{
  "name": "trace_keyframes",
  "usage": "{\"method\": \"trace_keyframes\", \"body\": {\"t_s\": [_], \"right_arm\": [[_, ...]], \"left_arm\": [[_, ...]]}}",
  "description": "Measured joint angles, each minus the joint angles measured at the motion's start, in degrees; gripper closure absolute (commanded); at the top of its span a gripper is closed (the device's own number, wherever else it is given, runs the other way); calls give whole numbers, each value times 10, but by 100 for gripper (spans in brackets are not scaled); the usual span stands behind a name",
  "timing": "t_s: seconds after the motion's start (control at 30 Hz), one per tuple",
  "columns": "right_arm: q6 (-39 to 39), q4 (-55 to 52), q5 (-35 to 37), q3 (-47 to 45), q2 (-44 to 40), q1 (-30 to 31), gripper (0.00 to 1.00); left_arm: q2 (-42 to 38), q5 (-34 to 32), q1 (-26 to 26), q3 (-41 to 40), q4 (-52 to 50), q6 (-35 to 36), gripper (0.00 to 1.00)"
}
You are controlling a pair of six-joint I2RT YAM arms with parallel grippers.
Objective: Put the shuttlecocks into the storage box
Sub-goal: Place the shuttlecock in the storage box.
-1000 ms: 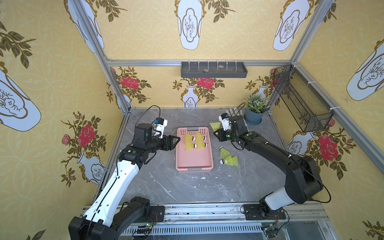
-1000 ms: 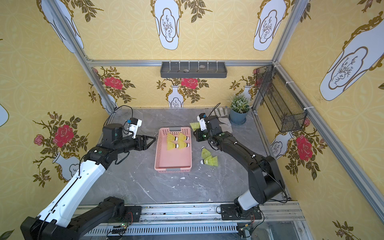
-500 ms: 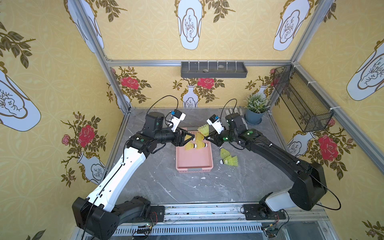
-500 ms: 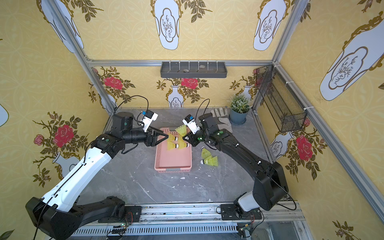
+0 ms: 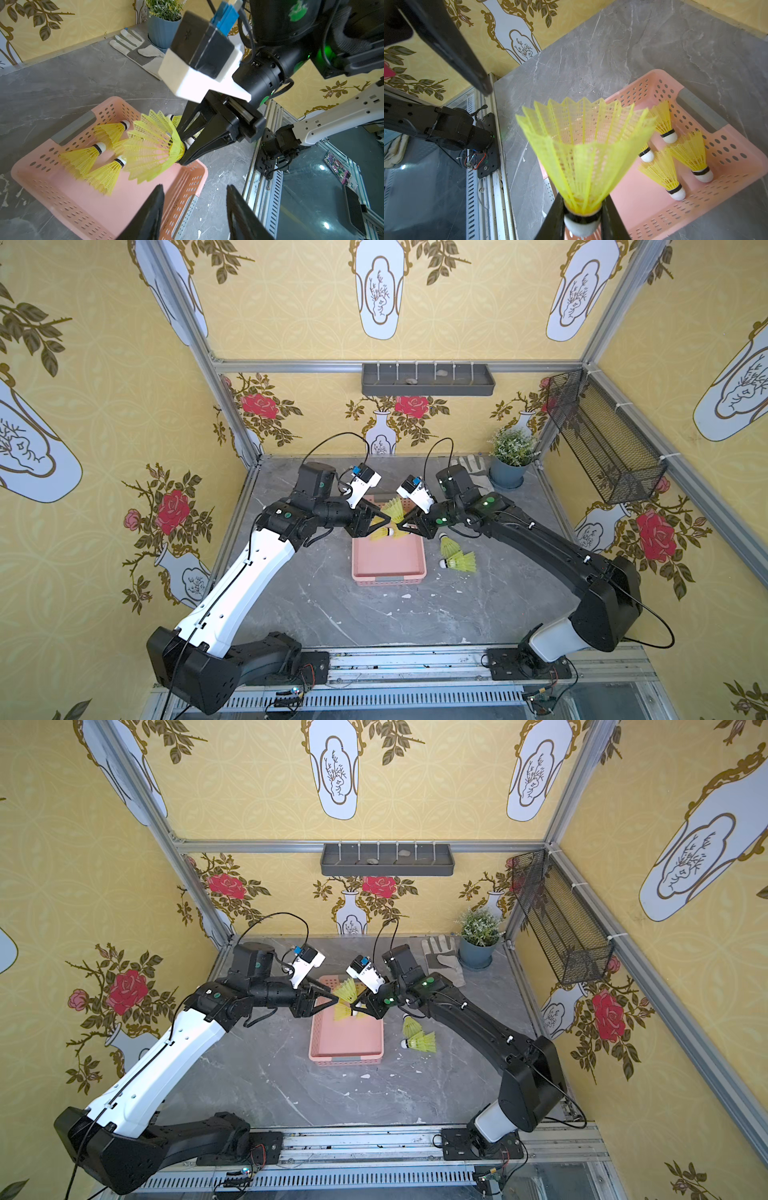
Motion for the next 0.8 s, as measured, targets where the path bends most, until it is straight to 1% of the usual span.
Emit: {"method": "trace_keyframes", "body": {"t_s": [0.43, 0.63, 0.8], "right_arm": [[-3, -19, -8, 17, 15, 17, 73], [-3, -21, -8, 17, 17, 21, 73], [-5, -27, -7, 17, 17, 20, 73]], "left_arm": [[31, -16, 0, 17, -8, 19, 52], [46, -16, -1, 22, -12, 23, 67], [56, -15, -3, 24, -18, 27, 91]]}}
